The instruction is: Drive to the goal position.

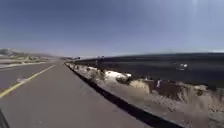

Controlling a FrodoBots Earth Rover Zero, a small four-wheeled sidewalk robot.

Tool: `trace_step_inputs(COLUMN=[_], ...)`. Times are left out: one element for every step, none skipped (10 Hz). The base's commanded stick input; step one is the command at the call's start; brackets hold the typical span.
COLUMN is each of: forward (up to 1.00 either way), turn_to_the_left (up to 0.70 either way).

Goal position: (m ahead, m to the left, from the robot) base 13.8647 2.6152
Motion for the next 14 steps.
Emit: trace_step_inputs(forward=[0.85, 0.85, 0.85, 0.85, 0.85, 0.85, 0.85, 0.85, 0.85, 0.85, 0.85, 0.85, 0.85, 0.85], turn_to_the_left=[0.29, 0.34, 0.34, 0.34, 0.34, 0.34, 0.34, 0.0, 0.0, 0.0, 0.0, 0.0, 0.0, 0.0])
